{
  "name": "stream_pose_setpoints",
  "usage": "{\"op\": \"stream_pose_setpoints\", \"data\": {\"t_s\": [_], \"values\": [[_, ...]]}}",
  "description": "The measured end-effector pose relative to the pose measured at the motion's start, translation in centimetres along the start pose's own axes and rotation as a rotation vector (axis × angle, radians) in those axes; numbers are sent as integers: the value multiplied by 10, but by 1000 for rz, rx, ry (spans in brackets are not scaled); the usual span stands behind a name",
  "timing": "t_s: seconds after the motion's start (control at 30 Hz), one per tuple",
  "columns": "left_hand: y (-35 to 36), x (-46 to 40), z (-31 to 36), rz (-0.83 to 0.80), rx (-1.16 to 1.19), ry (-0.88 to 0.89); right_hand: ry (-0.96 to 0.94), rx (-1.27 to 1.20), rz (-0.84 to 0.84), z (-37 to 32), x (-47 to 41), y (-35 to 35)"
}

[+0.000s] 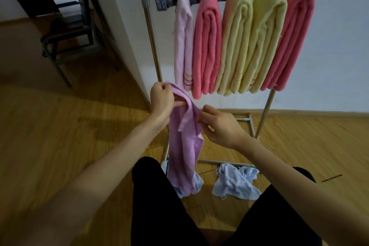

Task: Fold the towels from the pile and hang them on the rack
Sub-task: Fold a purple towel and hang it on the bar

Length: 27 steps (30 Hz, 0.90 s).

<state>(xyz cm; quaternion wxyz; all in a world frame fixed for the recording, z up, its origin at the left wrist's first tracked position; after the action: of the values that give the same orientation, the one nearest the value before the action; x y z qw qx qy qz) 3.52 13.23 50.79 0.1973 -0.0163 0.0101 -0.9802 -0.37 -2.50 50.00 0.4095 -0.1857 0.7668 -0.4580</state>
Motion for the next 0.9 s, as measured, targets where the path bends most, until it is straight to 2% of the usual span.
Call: {"op": "stream_pose_setpoints", "data": {"t_s": [0.13,0.3,0.67,0.77,0.9], "values": [[2,1,4,-1,28,3,100,-98,5,8,-5,-1],[8,4,14,-40,62,36,216,-37,90,17,-10,-5],[2,-6,18,-1,61,48,291,3,79,33,-17,-4],[-5,-12,14,-12,-18,31,266,2,54,43,-19,-13],[-10,-14,16,-69,-247,70,186,15,3,52,-24,-23]]}}
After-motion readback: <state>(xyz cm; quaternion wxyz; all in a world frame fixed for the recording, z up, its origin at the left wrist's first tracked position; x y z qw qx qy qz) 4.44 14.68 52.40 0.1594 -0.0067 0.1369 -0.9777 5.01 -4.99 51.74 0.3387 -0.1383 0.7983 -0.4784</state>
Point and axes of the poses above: each hand's wrist, its own x-axis away from the middle knuckle, its own y-axis out of the palm, z = x × y, the point moved 10 cm from there along -x, towards the middle knuckle, and after that the axes turned 5 degrees about -z, right-handed, at the moved point
